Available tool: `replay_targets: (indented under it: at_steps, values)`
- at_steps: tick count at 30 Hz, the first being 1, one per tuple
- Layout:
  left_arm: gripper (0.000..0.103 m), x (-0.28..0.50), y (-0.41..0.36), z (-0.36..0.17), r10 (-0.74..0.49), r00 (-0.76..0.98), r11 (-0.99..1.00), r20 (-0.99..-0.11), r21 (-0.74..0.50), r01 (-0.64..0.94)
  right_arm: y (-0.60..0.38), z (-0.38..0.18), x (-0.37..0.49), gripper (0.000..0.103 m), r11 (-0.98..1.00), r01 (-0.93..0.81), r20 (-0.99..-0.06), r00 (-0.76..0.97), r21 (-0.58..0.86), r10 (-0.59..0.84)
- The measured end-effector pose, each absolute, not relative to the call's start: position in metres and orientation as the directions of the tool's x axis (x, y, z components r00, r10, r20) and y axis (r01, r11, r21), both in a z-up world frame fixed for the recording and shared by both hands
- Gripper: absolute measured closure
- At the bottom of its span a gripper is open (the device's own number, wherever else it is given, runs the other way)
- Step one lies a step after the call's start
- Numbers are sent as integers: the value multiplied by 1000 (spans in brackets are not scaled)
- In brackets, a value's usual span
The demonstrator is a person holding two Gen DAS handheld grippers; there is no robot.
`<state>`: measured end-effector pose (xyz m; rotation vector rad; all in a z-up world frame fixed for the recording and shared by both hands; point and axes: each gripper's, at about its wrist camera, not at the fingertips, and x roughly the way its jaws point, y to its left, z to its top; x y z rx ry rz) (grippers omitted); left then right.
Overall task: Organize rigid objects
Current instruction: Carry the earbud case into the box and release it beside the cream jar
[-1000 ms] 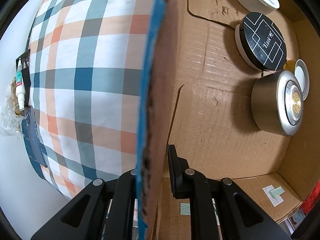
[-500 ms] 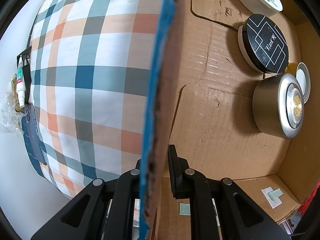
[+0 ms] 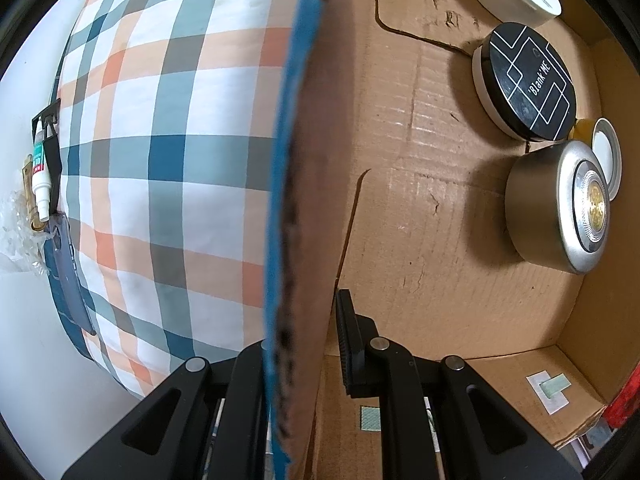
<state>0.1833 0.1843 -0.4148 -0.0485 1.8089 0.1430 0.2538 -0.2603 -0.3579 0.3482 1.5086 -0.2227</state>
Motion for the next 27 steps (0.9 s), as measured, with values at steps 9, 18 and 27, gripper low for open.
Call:
replay_targets:
  at_steps: [9, 18, 27]
  values:
    - [93, 184, 183, -414, 36, -237, 992, -971, 64, -111, -171, -255, 251, 44, 959, 147, -957, 200, 242, 211]
    - [93, 183, 187, -413, 30, -233, 992, -972, 58, -113, -111, -216, 249, 44, 958, 32, -938, 215, 286, 273]
    - [93, 183, 189, -412, 24, -233, 992, -972, 53, -116, -73, -251, 286, 44, 967, 60, -956, 175, 247, 233]
